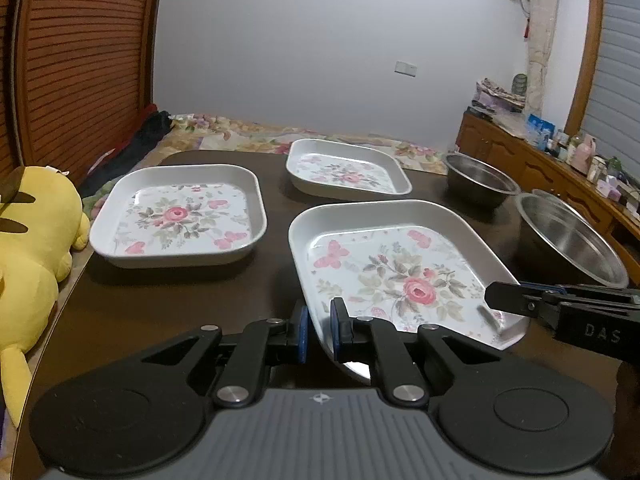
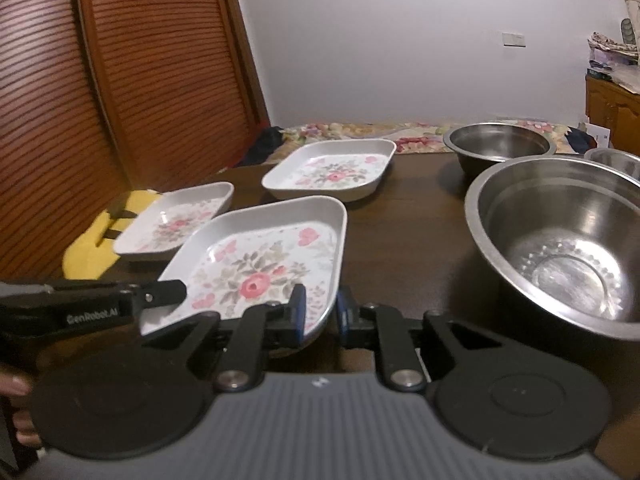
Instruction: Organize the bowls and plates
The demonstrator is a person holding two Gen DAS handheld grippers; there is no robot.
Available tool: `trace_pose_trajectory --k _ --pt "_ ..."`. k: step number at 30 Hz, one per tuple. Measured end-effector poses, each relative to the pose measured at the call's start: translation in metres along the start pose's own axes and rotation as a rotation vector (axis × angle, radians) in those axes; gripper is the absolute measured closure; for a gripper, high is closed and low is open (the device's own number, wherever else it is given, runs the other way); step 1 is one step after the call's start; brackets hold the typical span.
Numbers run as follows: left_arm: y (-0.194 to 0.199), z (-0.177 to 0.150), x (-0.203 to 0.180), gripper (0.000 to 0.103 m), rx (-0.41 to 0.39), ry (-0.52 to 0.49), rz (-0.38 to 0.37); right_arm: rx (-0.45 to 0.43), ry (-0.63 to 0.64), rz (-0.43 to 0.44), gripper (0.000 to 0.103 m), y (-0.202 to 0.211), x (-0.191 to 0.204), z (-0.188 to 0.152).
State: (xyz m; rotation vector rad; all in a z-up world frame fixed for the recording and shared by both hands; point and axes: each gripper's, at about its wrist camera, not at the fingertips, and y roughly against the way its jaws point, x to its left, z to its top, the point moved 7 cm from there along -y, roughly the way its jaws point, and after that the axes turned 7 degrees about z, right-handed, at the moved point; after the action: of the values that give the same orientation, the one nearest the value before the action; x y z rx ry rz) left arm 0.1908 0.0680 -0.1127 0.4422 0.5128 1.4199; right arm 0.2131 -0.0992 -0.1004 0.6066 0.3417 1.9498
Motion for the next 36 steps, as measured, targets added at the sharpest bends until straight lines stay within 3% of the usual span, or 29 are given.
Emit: trace_pose_trajectory --k 13,18,36 --pt "0.029 -0.021 -0.006 0.09 0.004 -0.067 -0.004 0.027 0.049 0.03 0.085 0.028 0.012 -0.028" --pt "0.024 -0.032 -0.004 0.09 0.032 -0.067 0.007 0.04 0.053 0.04 0.085 0.033 0.017 -0.04" --pt "0.02 -0.031 -0.009 0.088 0.023 -0.069 0.035 0.016 0.044 0.042 0.081 0.033 0.015 -0.051"
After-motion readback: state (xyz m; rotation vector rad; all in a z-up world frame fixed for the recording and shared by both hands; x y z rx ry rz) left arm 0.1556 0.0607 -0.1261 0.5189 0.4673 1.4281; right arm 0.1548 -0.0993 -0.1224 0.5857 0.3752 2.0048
